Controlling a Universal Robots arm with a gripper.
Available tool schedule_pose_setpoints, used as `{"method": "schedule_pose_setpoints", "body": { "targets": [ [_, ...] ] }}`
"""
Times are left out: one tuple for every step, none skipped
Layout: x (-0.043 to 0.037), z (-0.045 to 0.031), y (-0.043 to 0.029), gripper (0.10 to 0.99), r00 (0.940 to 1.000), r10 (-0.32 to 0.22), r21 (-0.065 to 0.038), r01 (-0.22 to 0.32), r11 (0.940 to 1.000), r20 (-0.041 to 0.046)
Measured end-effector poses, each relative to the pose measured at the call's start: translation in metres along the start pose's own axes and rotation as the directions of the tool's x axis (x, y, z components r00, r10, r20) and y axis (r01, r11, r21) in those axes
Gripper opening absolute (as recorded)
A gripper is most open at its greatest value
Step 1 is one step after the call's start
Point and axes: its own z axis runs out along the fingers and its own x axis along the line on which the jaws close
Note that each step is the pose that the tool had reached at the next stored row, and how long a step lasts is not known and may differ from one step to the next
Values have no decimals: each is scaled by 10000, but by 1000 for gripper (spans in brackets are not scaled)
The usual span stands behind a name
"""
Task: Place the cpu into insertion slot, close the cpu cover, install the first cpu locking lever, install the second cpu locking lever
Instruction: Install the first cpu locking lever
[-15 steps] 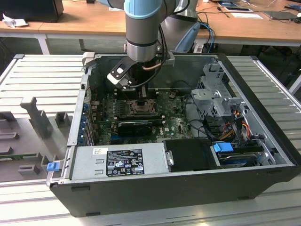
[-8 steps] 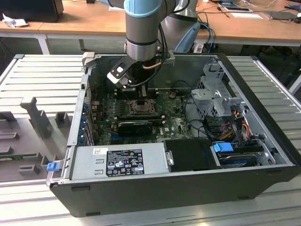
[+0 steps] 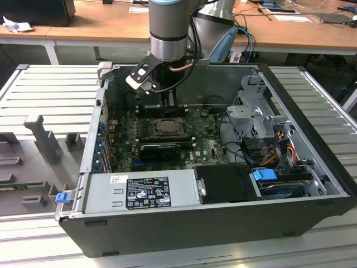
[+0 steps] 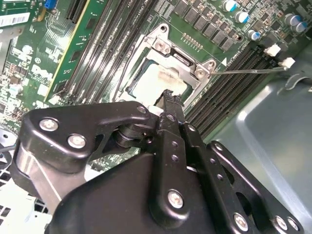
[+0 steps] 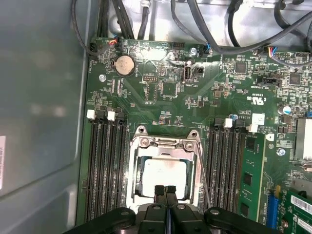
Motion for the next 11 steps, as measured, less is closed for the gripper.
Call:
{"method": "schedule_pose_setpoints", "body": {
  "targets": [
    [1,-16,1,106,10000,0,0,0,10000,-1],
    [1,-37,1,106,10000,0,0,0,10000,-1],
    [1,-56,2,106,10000,0,0,0,10000,-1],
    [2,-72,2,106,10000,0,0,0,10000,-2],
    [2,-94,3,106,10000,0,0,0,10000,-1],
    [3,-107,3,106,10000,0,0,0,10000,-1],
    [3,-121,3,106,10000,0,0,0,10000,-2],
    [4,-134,4,106,10000,0,0,0,10000,-3],
    [4,-157,5,106,10000,0,0,0,10000,-4],
    [5,-191,6,106,10000,-1,-1,1,10000,-8],
    [5,-220,6,106,10000,0,-1,0,10000,-15]
  ]
}}
